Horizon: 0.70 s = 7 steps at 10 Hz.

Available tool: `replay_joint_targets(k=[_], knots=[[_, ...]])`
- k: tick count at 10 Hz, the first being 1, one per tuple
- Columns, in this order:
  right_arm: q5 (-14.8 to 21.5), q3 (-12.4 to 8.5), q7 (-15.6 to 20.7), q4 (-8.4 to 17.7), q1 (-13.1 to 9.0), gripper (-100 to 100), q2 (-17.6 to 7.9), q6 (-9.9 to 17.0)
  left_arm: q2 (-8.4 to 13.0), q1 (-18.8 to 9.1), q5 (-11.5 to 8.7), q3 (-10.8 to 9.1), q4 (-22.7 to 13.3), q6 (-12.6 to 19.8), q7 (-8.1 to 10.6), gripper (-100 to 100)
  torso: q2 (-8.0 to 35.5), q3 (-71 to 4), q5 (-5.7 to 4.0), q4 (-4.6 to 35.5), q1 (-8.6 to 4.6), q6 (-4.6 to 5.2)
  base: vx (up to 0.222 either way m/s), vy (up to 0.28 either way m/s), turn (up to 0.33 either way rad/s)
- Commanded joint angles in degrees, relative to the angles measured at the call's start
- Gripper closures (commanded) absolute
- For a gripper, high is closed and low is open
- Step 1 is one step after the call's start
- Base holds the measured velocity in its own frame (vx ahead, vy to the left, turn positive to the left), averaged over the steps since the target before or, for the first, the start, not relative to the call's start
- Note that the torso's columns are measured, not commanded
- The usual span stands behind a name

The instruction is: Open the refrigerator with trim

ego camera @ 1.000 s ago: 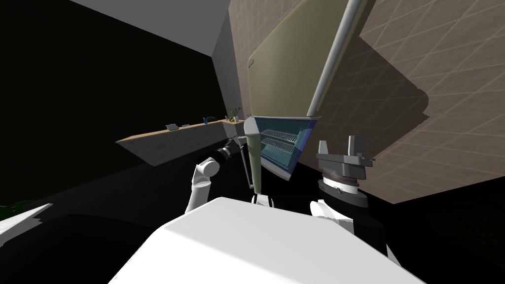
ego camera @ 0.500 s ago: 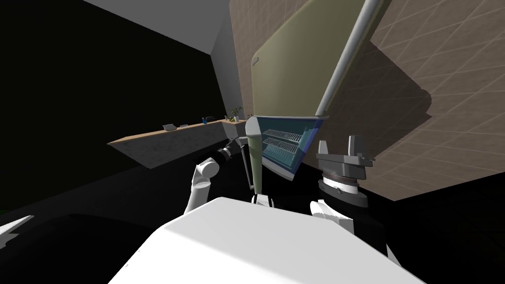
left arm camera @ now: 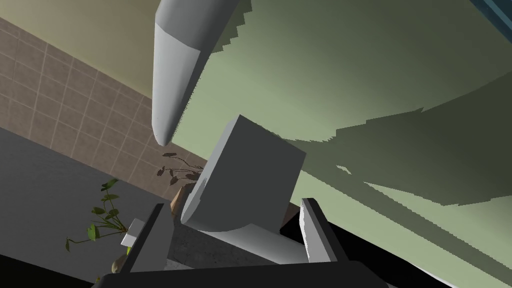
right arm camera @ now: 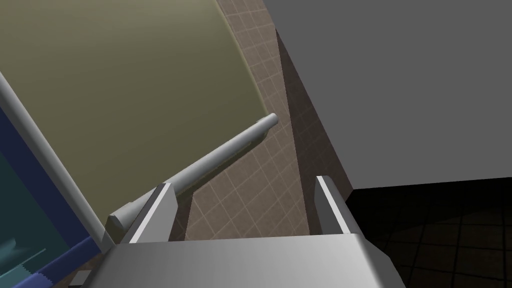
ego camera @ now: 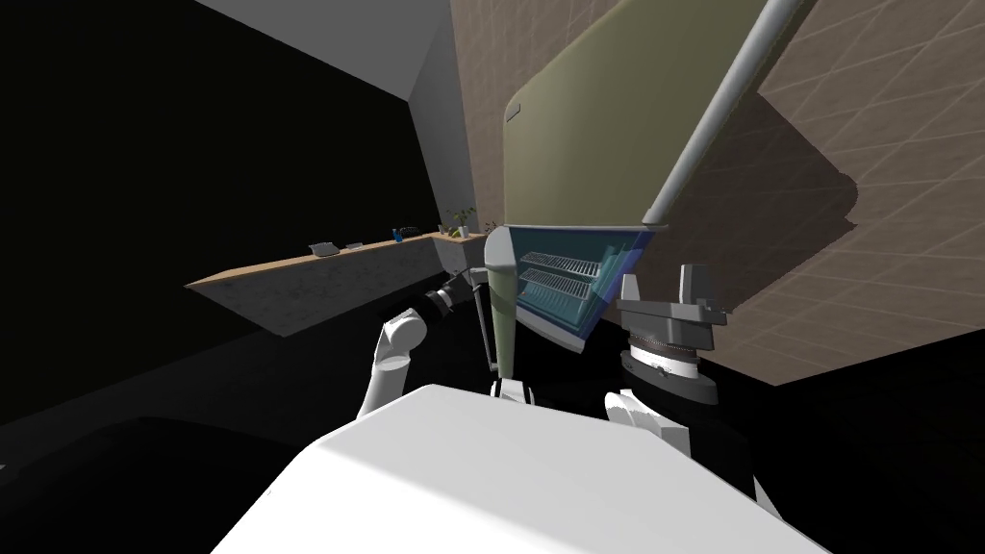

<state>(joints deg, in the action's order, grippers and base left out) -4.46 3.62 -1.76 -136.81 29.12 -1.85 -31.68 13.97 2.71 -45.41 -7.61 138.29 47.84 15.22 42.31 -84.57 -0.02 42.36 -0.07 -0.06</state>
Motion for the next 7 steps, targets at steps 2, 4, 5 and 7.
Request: replay_joint_targets(k=[2,4,5,7], knots=[[0.0,0.0,0.0,0.0,0.0,0,0.0,0.0,0.3,0.3,-1.5,1.23,0.9,0.4,-0.61,100,0.1,0.1,-0.03,0.0,-0.24,-0.02,0.022,0.16,-0.055],[0.0,0.0,0.0,0.0,0.0,0,0.0,0.0,0.5,0.4,-2.0,1.59,1.2,0.4,-0.84,100,-0.1,-0.1,0.06,0.0,0.34,0.01,0.044,0.233,-0.063],[0.0,0.0,0.0,0.0,0.0,0,0.0,0.0,0.6,0.5,-2.5,1.95,1.5,0.5,-1.07,100,-0.1,-0.1,0.03,0.0,0.17,0.01,0.022,0.249,-0.076],[0.0,0.0,0.0,0.0,0.0,0,0.0,0.0,0.8,0.8,-3.6,2.66,2.0,0.6,-1.52,100,0.1,0.1,0.06,0.0,0.25,-0.05,0.057,0.27,-0.076]])
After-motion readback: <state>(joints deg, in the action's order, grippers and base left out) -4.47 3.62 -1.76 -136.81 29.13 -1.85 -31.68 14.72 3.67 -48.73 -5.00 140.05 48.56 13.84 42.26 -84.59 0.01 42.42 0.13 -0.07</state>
